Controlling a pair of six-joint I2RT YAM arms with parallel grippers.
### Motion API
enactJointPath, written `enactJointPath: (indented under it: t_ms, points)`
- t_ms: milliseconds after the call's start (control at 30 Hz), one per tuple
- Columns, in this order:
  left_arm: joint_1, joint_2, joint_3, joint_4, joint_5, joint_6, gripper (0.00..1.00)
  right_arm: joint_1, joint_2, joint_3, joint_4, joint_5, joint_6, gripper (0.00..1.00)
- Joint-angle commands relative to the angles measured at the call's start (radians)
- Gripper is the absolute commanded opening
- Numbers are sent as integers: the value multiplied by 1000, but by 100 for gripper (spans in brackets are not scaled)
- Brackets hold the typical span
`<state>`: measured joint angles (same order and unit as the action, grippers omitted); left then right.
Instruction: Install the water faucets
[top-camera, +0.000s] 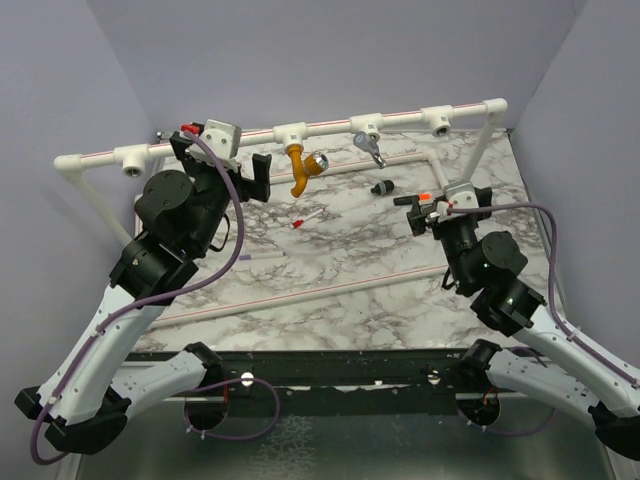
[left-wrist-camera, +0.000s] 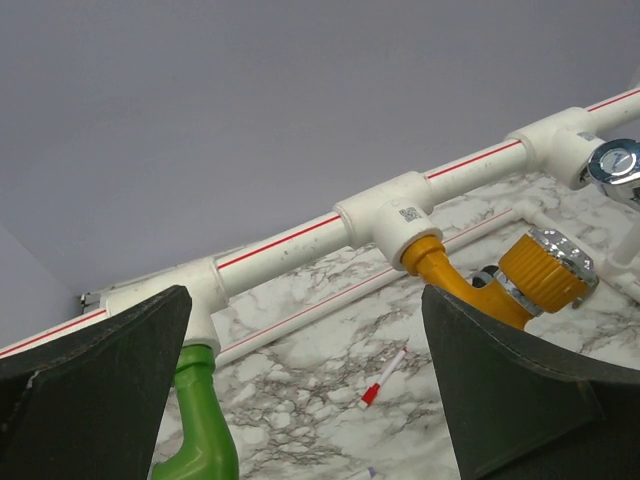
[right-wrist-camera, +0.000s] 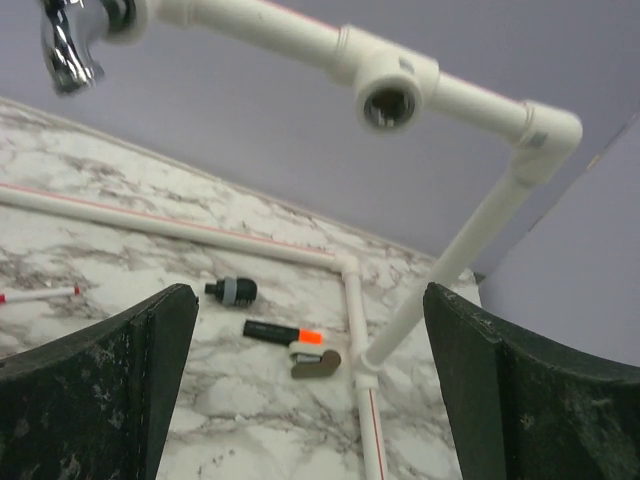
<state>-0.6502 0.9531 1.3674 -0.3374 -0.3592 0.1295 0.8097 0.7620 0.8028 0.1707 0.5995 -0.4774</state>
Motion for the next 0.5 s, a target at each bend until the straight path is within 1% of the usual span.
enactJointPath:
  t_ms: [0,67,233,333,400,467]
  points:
    - [-8,-38,16,-20,65,-69,99,-4,-42,-100,-59,132,100,100]
    - [-7,-46,9,-40,70,-88,99,-3,-56,-158,-34,176,137,100]
    - [-8,-26,28,-143,77,-125,99,-5,-72,-336,152,252,125,100]
    - [-8,-37,18,-154,95,-125,99,-24,-48,-431,245,241,138,100]
    - [-8,-47,13,-156,102,-153,99,-53,-27,-486,319,192,150,100]
    - [-8,-54,12,-159,114,-157,99,-92,1,-547,432,152,168,100]
